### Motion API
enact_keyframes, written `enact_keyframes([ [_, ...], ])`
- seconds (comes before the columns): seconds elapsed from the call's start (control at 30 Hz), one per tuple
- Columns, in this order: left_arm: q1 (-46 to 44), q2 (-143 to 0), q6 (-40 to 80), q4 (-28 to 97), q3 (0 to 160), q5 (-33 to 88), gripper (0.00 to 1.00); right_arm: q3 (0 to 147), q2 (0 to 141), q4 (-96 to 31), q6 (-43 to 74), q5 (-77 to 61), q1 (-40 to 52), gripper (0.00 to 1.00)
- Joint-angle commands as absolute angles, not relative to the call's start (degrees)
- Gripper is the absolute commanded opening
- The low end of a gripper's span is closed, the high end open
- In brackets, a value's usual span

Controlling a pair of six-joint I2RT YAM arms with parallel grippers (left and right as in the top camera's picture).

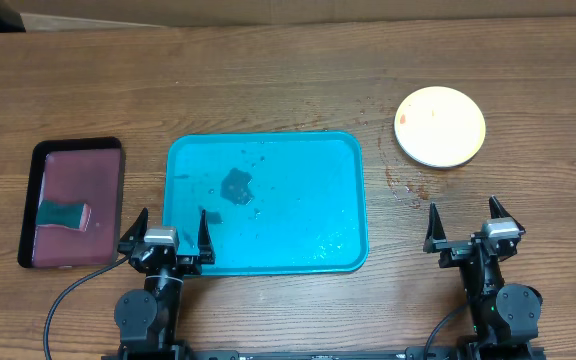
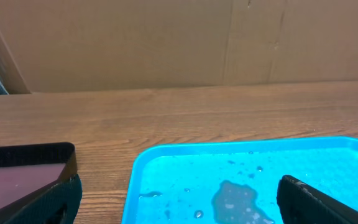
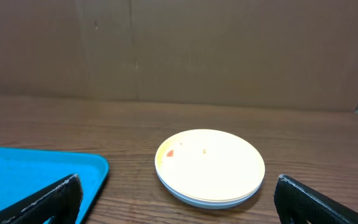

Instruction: Clean dirty plates on tray and stack at the side

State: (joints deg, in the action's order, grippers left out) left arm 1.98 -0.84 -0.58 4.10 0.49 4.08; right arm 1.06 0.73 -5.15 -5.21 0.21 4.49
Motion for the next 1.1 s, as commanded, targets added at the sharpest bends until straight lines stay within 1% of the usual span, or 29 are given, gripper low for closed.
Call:
enact_keyframes([
  [0.0, 2.22, -0.25, -1.72, 4.25, 0.25, 3.66, 1.00, 0.45, 0.16, -4.82, -7.33, -0.12, 4.54, 1.00],
  [1.07, 2.22, -0.25, -1.72, 4.25, 0.25, 3.66, 1.00, 0.45, 0.16, -4.82, -7.33, -0.12, 4.47, 1.00],
])
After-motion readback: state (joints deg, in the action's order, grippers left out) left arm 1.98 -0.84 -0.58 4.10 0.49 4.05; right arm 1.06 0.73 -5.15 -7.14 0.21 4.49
